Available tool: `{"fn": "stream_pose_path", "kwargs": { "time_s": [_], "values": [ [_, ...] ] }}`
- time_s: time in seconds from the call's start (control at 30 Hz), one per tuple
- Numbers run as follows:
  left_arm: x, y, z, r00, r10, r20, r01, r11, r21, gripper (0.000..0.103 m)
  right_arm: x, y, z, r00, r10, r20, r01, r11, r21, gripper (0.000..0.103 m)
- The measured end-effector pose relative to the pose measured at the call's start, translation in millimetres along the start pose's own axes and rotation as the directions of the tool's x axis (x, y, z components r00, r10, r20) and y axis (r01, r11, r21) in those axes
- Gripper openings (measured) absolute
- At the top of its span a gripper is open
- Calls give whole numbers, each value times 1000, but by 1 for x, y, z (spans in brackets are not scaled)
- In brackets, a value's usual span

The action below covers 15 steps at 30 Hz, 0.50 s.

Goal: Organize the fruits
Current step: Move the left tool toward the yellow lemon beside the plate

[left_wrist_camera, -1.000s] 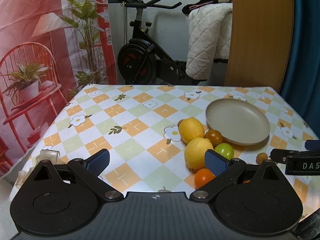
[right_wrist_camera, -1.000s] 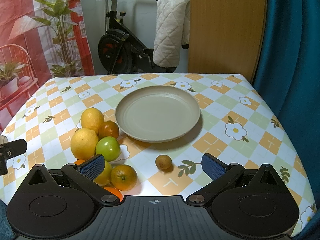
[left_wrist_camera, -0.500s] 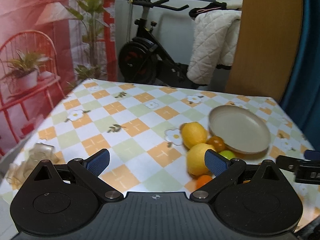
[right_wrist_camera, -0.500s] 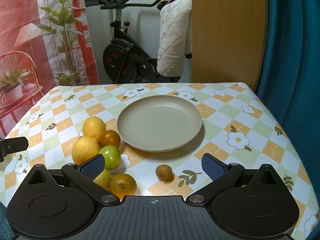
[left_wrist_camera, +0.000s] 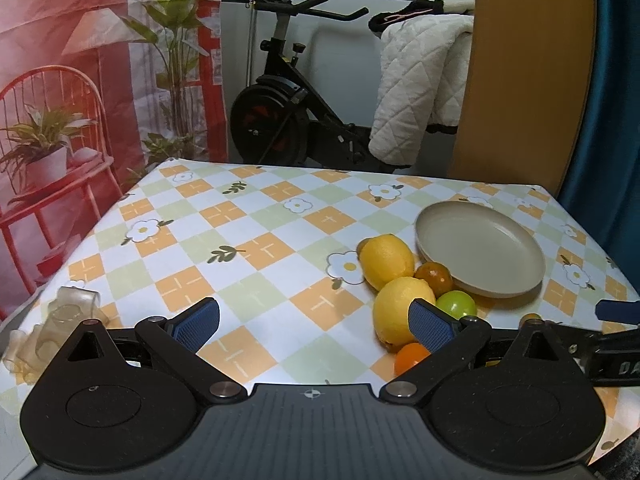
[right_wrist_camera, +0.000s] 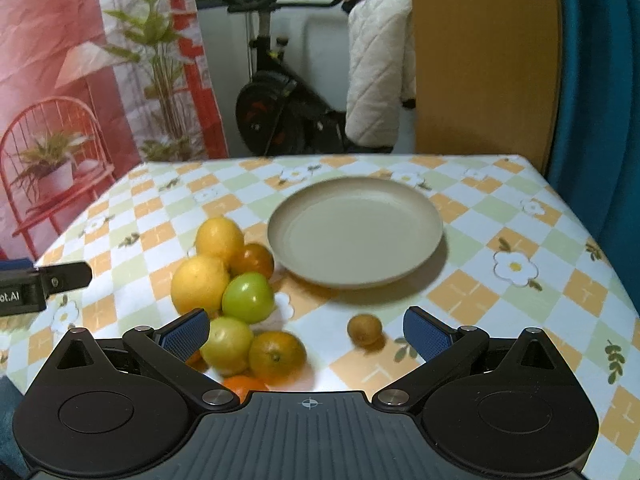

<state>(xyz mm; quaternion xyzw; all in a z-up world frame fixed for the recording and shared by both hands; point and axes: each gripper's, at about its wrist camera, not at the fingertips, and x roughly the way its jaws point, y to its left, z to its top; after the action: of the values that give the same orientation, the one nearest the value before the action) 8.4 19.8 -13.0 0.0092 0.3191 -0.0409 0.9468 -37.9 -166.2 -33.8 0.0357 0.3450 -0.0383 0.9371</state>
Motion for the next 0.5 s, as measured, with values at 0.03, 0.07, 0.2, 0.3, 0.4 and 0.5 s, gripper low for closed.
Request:
{"fn": "stream_pose_path", "kwargs": {
  "time_s": [0.03, 0.07, 0.2, 0.3, 0.4, 0.5],
  "values": [
    [0, 0, -1, 1000, -7, -1, 7, 1000, -2, 101, 1, 1, -1, 1000, -11, -2, 11, 1000, -10, 103],
    [1, 0, -2, 1000, -12, -1, 12, 1000, -3, 101, 2, 3, -2, 1000, -23, -6, 23, 1000, -18, 103],
    [4, -3, -5, 1000, -25, -11, 25, 1000, 9, 100, 5, 4, -8, 999, -35, -16, 35, 999, -29, 98],
    [6, -2, -7, 999, -39, -21, 39, 999, 10, 95, 9, 1, -11, 999, -42, -29, 41, 999, -20, 93],
    [7, -2, -9, 998, -55, -29, 56, 998, 8, 93, 12, 0, -13, 998, -39, -38, 38, 999, -19, 90],
    [8, -3, -11, 997, -67, -29, 67, 998, 11, 92, 13, -1, -13, 999, -32, -37, 31, 999, -31, 82]
  ]
}}
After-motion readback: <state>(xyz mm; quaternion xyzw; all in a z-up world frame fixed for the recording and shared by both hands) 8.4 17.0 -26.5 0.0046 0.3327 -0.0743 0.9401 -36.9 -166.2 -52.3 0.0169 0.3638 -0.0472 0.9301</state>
